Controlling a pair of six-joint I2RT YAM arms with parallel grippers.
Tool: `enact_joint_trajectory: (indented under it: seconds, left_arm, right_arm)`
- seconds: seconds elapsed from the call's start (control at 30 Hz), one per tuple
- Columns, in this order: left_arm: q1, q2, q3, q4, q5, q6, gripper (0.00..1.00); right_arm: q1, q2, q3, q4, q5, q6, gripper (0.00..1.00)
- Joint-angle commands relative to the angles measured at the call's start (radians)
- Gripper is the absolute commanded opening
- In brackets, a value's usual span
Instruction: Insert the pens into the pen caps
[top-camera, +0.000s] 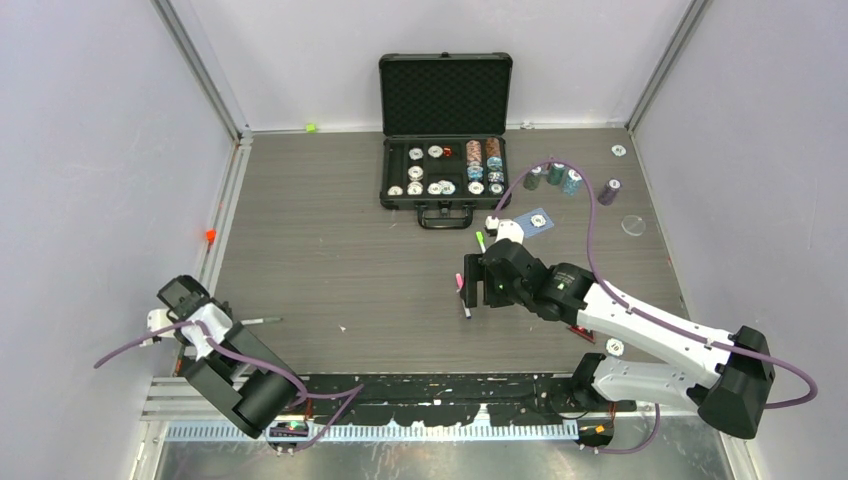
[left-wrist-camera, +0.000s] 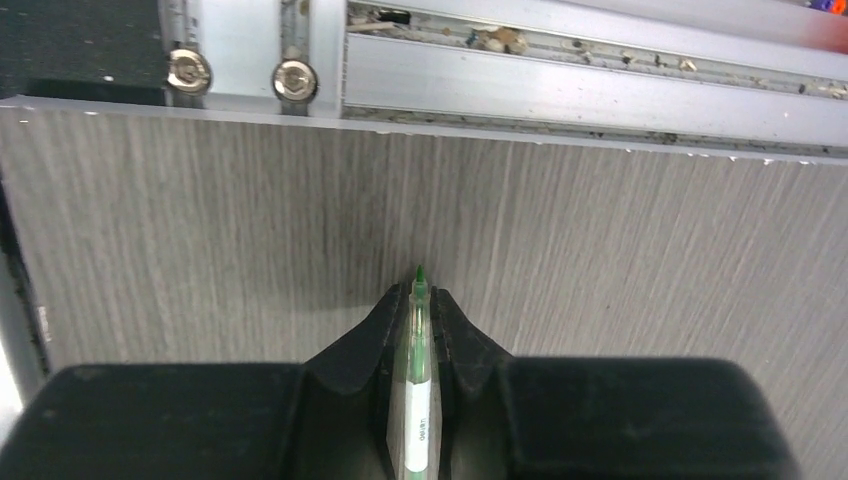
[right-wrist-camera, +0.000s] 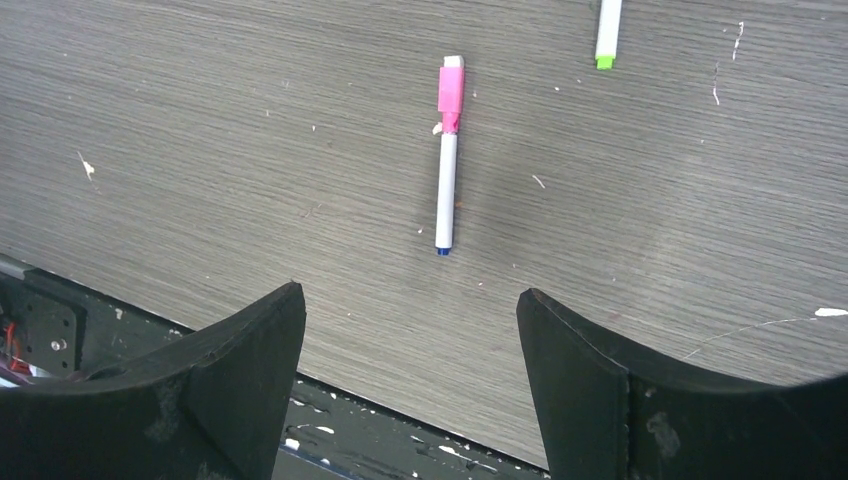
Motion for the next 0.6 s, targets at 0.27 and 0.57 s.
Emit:
enact_joint_trajectory:
  seconds: [0.27, 0.57]
  left_arm:
    - [-0.157, 0.033, -0.018, 0.012, 0.091, 0.036, 0.00]
    - [-0.405, 0.109, 0.029, 0.052, 0.055, 0.027, 0.00]
  right_arm:
    - [0.006, -0.033, -0.015, 0.025, 0.047, -0.005, 0.82]
    - [0.006, -0.034, -0.044, 0.084, 0.070, -0.009, 0.82]
